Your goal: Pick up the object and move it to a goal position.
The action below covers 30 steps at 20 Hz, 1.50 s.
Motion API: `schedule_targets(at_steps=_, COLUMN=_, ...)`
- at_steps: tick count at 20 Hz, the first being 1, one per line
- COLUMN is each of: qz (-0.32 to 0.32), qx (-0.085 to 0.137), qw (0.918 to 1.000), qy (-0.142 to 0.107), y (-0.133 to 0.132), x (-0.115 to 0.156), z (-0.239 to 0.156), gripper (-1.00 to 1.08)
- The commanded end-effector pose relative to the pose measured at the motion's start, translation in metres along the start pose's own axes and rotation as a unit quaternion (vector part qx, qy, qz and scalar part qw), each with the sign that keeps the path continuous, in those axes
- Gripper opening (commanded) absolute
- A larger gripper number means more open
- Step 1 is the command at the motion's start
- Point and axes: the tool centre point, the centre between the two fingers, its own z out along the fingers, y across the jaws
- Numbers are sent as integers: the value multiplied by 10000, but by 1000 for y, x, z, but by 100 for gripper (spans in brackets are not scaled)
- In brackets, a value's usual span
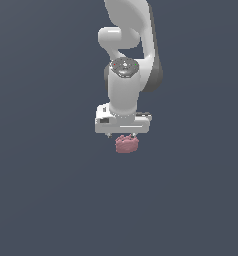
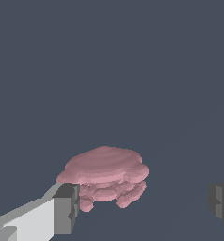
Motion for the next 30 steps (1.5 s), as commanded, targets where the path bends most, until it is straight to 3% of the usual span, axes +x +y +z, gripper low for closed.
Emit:
schedule_targets(at_steps=1, qz=0, qx=0, qw=10000, qy=0, y=0, x=0, z=0, gripper=100)
schedule_targets(at_steps=11, qz=198, qx=-66, qw=9998, qy=-43, y=40, x=-4, z=6, gripper=100)
schedule_targets(at_steps=20, qz=344, qx=-60, qw=9994, qy=-42, y=37, x=-4, z=7, gripper=100)
schedule_targets(at_steps=30, qz=1116, qx=-44, qw=9937, qy=-42, y=29, x=-6, z=10, gripper=100)
